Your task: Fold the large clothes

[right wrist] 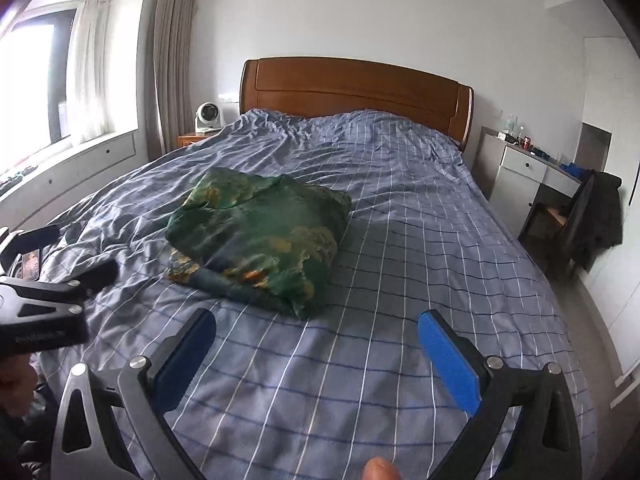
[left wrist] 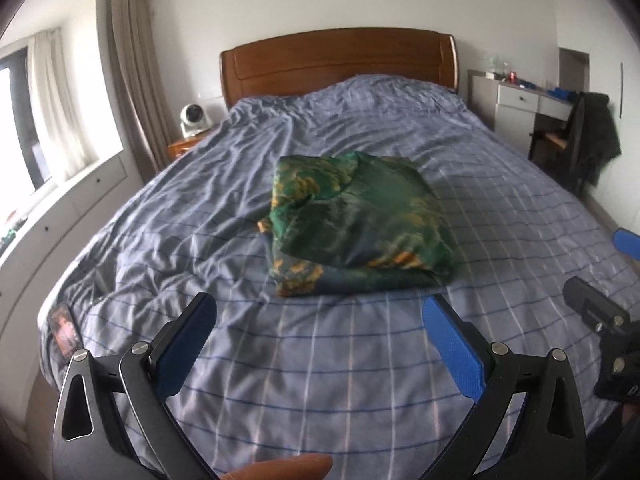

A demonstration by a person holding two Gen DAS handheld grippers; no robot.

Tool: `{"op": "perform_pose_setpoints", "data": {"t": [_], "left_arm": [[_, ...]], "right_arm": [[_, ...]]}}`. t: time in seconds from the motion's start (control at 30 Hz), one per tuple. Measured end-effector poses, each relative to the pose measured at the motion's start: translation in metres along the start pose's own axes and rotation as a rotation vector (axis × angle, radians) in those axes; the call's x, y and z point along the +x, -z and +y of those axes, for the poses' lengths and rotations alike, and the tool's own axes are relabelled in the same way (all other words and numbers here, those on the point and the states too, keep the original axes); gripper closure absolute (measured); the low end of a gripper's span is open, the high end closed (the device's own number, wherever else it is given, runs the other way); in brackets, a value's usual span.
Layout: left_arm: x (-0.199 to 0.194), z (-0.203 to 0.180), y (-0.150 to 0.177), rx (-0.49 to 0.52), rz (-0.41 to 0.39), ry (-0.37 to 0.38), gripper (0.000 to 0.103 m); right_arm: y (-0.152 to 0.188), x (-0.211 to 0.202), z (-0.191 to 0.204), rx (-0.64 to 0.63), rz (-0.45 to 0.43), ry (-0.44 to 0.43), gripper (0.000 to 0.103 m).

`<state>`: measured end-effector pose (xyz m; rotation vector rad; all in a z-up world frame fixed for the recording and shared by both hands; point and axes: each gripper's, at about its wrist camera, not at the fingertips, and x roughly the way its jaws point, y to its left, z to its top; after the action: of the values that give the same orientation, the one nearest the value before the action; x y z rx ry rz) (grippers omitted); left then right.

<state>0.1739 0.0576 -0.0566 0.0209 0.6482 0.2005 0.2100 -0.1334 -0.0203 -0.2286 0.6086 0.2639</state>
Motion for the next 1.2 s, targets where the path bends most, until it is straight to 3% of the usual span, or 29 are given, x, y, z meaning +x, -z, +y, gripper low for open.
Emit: {"op": "perform_pose_setpoints", "data": {"t": [0.37, 0.57, 1.1, 1.2], "left_arm": [[-0.018, -0.004, 0.005, -0.018, -0.001, 0.045, 0.0], [-0.023, 0.0, 0.009, -0.052, 0.039, 0.085, 0.0], [-0.023, -0.006, 0.015, -0.062, 0.075, 0.107, 0.0], [-0.024, -0.008, 0.018, -0.059, 0.064, 0.079, 0.0]], "right_arm": [[0.012, -0.017, 0.01, -0.007, 0.044, 0.035, 0.0], [0.016, -0.025, 0.016, -0.004, 0.074, 0.057, 0.0], [0.017, -0.029, 0.014, 0.03, 0.092, 0.053, 0.0], [0.017, -0.029, 0.014, 0.033, 0.091, 0.048, 0.0]]}}
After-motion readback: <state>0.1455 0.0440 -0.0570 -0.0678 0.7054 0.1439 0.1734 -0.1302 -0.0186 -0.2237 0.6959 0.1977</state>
